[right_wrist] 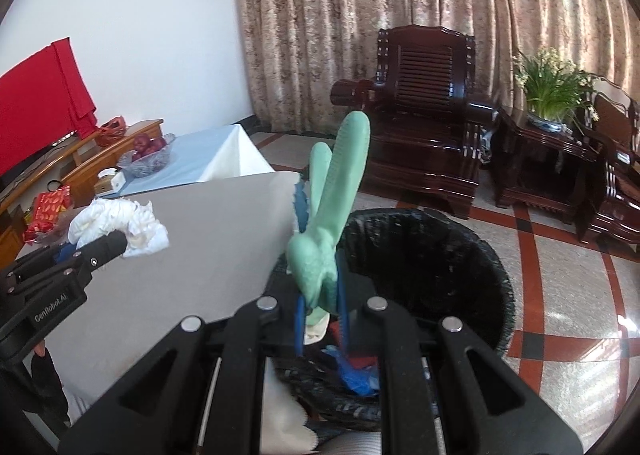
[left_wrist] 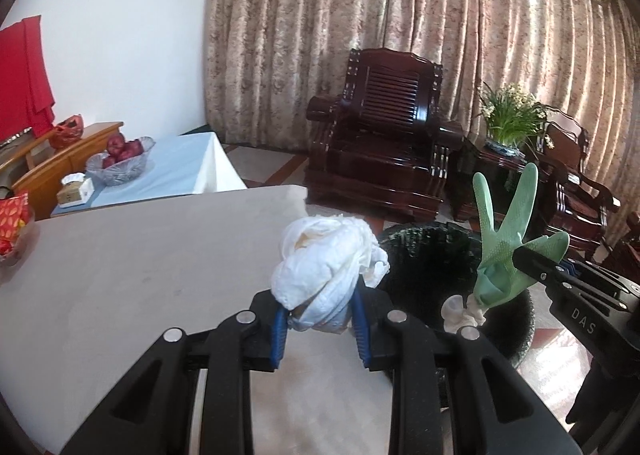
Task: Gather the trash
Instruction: 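Carry the tissue and glove over the bin and open both tools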
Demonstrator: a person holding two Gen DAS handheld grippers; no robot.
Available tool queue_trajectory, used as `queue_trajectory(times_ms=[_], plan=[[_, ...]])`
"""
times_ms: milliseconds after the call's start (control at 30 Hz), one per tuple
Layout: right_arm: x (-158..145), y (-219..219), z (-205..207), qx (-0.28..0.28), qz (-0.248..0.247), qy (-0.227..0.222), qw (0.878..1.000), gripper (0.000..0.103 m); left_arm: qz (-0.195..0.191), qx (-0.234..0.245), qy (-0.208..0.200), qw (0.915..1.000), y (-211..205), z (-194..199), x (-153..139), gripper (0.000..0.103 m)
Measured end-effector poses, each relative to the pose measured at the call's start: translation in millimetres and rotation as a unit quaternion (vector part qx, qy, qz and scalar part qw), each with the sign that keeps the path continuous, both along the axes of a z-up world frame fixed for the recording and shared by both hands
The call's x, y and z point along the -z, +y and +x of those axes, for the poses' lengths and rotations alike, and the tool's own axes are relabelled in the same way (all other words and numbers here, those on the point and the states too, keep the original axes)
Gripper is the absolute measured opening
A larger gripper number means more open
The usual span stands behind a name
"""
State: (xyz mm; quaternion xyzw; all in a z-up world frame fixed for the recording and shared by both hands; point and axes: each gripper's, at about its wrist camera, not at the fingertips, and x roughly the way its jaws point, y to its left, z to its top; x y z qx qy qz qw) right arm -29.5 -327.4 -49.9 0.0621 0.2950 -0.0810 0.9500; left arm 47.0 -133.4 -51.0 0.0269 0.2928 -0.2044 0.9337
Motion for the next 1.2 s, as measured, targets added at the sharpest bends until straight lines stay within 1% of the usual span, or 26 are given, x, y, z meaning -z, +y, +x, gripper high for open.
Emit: queue_trajectory(times_ms=[300,733,1000,1200], plan=[[14,-34,0,0.029,-0.003,0.007,1.000,0.012,-0.001,0.032,0.003,0.9995,-43,17,16,0.027],[51,-92,13,0.075,0.004,0.037,0.996,0.012,-0.002,0.089,0.011,0.9960,-119,49,44,0.027],[83,-117,31,0.083,0.012,0.062,0.995,0.012,0.007,0.115,0.045,0.9924,-155,71,79,0.028],[97,-129,45,0.081,0.015,0.072,0.994,0.012,0.020,0.122,0.062,0.9904,-172,83,101,0.028]])
